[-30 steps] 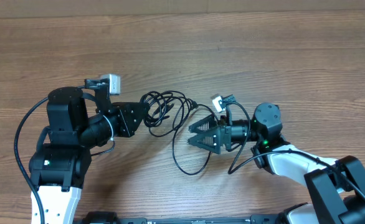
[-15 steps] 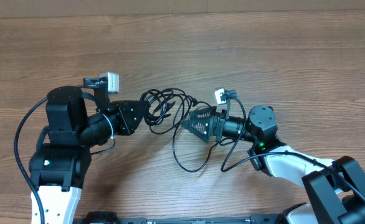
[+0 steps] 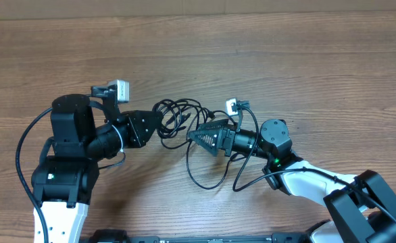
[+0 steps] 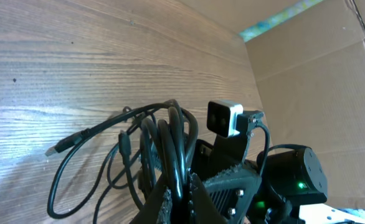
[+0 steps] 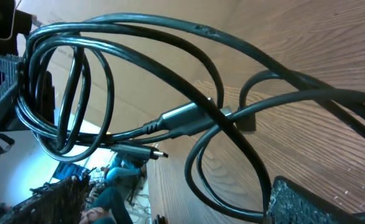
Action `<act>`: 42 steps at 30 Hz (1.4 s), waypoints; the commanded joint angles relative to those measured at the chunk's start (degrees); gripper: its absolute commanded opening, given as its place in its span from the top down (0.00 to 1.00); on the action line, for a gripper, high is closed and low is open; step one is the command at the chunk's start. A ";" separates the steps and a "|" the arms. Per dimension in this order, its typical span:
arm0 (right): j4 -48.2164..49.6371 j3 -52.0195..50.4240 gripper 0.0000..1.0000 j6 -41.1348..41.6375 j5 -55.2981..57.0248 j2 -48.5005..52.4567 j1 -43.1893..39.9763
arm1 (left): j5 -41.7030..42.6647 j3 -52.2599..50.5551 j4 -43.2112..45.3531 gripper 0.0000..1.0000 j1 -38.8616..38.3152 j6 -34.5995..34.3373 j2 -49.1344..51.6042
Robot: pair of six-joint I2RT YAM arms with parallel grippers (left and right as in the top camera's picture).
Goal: Untangle cables
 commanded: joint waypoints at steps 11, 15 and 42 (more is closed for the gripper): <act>-3.82 0.37 0.10 0.44 -1.64 -0.57 1.11 | -0.15 1.07 0.09 0.96 -0.44 -1.38 -0.22; -3.54 0.37 0.05 0.44 0.46 -0.57 2.03 | -0.22 1.07 -0.04 0.96 -0.44 -1.40 -0.20; -1.62 0.37 0.21 -3.30 4.42 -0.57 4.68 | 1.66 1.07 0.26 0.96 -0.44 -6.49 0.83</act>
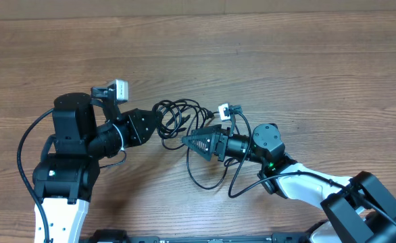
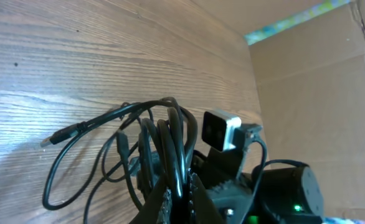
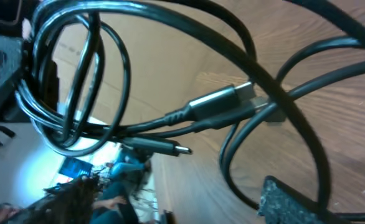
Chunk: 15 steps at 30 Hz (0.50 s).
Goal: Untangle cables
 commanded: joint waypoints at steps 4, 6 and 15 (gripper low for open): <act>-2.45 0.37 0.21 -4.68 2.38 -0.57 0.28 | 3.17 1.07 0.92 0.96 -0.44 -2.49 -0.13; -2.56 0.37 0.22 -4.83 3.17 -0.57 0.28 | 3.54 1.07 1.29 0.96 -0.44 -2.91 -0.13; -4.02 0.37 0.25 -9.18 5.66 -0.57 0.35 | 3.45 1.07 6.03 0.96 -4.61 -6.08 -0.13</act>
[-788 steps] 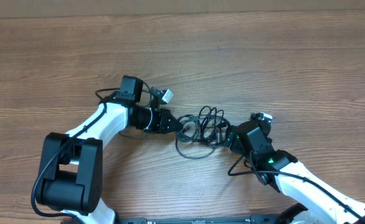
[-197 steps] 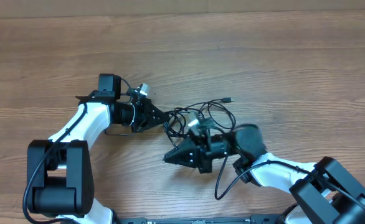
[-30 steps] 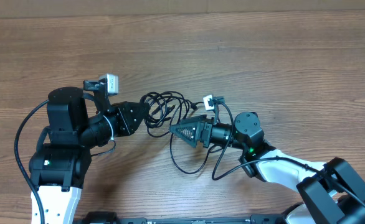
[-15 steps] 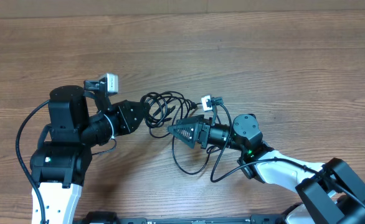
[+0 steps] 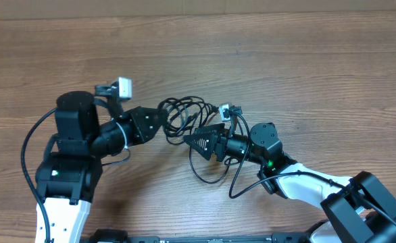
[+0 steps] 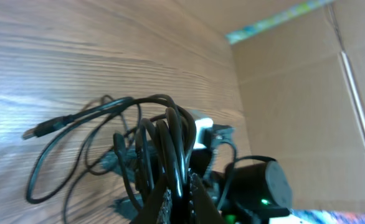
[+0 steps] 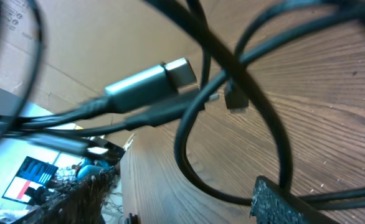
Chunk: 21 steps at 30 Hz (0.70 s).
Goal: Untangle cables
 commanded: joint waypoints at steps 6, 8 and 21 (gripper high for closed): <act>-0.22 0.37 0.60 -3.17 2.86 -0.57 0.31 | -5.97 1.07 2.78 0.96 -6.56 -1.97 -0.13; -0.85 0.37 0.77 -4.20 2.89 -0.57 0.31 | -5.95 1.07 2.78 0.96 -6.54 -1.97 -0.13; -3.89 0.37 0.70 -4.57 2.67 -0.57 0.31 | -6.36 1.07 2.58 0.96 -6.54 -1.97 -0.13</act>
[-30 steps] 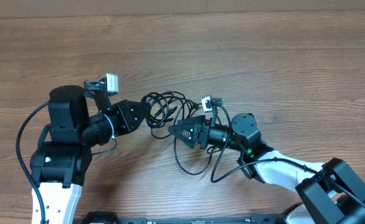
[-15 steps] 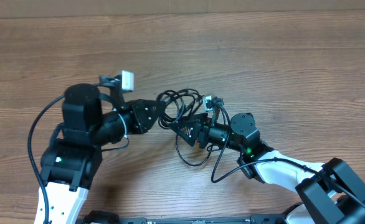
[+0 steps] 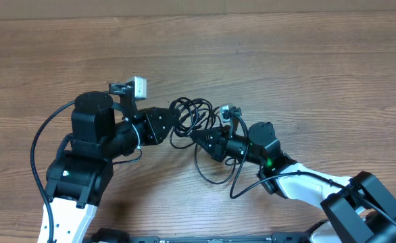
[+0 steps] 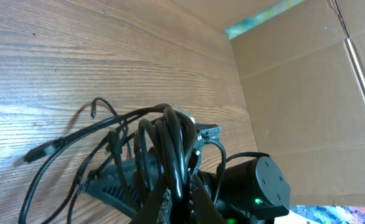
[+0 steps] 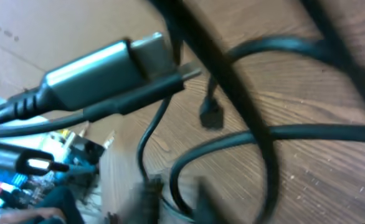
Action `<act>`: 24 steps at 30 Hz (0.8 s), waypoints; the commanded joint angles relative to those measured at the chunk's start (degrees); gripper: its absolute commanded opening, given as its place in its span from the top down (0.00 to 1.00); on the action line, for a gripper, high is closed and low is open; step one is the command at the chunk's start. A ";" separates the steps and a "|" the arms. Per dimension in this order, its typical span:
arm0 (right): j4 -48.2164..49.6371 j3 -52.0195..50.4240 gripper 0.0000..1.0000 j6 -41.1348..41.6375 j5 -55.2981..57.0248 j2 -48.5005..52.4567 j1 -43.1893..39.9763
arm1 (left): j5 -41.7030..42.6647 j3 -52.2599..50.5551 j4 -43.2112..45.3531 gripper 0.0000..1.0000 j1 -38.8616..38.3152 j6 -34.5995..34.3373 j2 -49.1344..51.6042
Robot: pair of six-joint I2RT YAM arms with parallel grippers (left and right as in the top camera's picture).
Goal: Untangle cables
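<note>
A tangle of black cables [image 3: 188,113] lies mid-table, with loose loops [image 3: 213,170] trailing toward me. My left gripper [image 3: 165,127] is shut on the bunched coils [image 4: 165,134], which rise between its fingers [image 4: 177,194]. One free plug [image 4: 28,157] rests on the wood. My right gripper [image 3: 199,137] points left into the tangle's lower right side. In the right wrist view its blurred fingers stand close together around one strand [image 5: 177,186]. A grey USB plug [image 5: 95,73] hangs just in front of it.
The wooden table [image 3: 306,67] stretches around both arms. A cardboard wall [image 4: 307,93] stands at the far side. The right arm's base [image 3: 367,202] fills the lower right corner, and the left arm's body [image 3: 80,172] the lower left.
The right gripper's fingers, wide apart before, now stand close together around a strand. My left arm and the bundle it holds have shifted to the right.
My left gripper stayed shut on the coils throughout. The right gripper was wide open to the right of the tangle, then further left against its lower side, still open. Now its fingers have come in around a strand, with both arms closer together.
</note>
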 commanded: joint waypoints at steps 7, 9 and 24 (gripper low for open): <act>0.00 0.37 0.85 -0.44 0.13 -0.57 0.26 | 0.07 1.07 0.37 0.96 -0.11 -0.94 -0.13; 0.02 0.37 0.90 -0.44 -0.94 -0.57 0.26 | 0.00 1.07 0.37 0.96 -0.09 -0.94 -0.11; -4.07 0.20 0.96 -6.88 -32.87 -0.57 0.26 | -17.73 1.07 -9.40 0.96 -0.04 -14.53 -0.11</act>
